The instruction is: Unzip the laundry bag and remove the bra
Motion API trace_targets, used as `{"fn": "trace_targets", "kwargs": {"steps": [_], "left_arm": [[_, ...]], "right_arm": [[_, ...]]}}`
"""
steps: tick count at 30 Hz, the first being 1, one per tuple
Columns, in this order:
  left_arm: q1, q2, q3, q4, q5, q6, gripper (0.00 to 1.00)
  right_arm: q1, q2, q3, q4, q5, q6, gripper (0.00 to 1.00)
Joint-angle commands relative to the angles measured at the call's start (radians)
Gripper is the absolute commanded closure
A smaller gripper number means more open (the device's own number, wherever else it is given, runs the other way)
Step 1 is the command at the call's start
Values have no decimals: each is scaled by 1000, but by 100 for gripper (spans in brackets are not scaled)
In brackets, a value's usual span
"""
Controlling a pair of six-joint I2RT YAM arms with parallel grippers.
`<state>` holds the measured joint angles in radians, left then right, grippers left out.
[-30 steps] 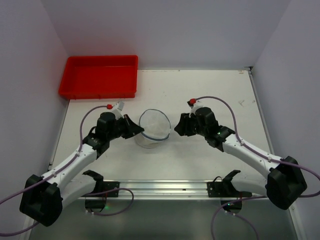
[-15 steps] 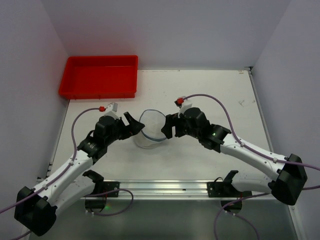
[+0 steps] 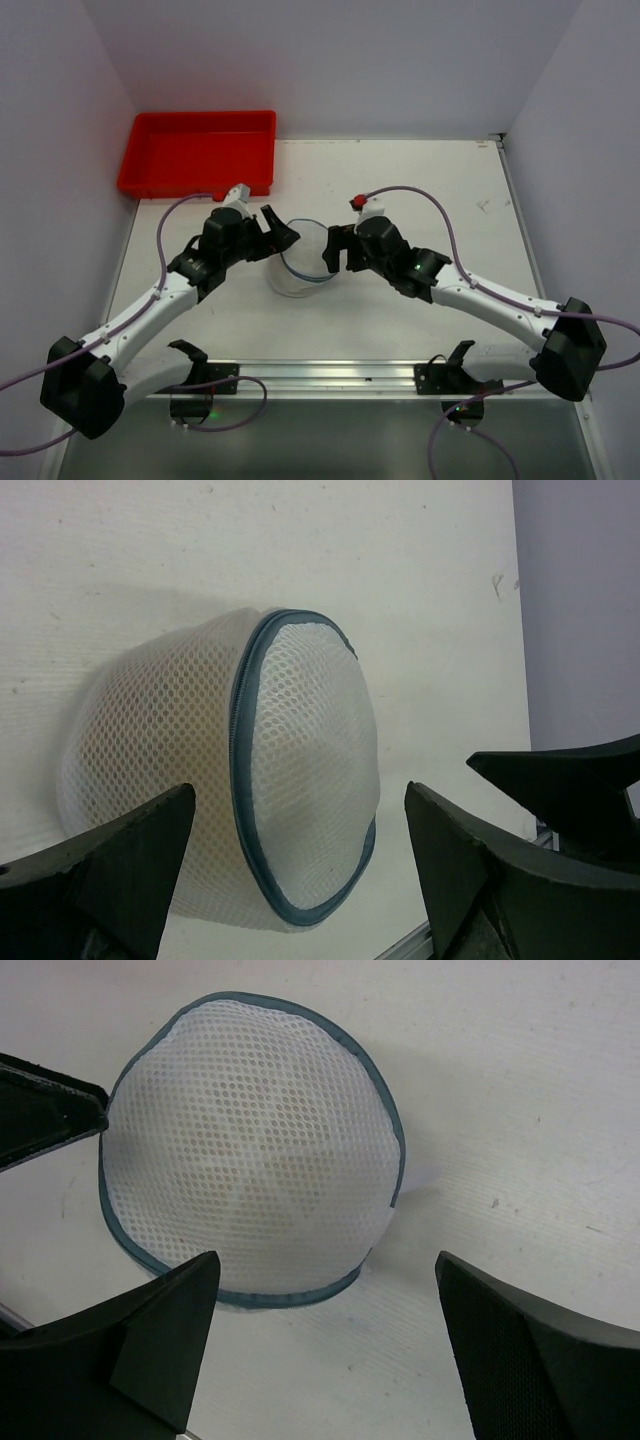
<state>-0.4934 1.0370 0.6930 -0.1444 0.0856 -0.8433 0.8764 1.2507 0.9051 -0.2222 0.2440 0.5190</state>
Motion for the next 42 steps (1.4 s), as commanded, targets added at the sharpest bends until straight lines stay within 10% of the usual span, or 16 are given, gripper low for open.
{"fn": "trace_targets", "kwargs": {"steps": [1, 26, 42], "left_arm": [[-1, 49, 63, 54, 55, 24, 11], [-82, 193, 250, 97, 151, 23, 14], [-278, 465, 560, 60, 79, 79, 10]], "right_arm": [[1, -63, -37, 29, 66, 29, 9], [-16, -204, -175, 29, 161, 59, 1], [-17, -576, -408, 46, 287, 131, 1]]}}
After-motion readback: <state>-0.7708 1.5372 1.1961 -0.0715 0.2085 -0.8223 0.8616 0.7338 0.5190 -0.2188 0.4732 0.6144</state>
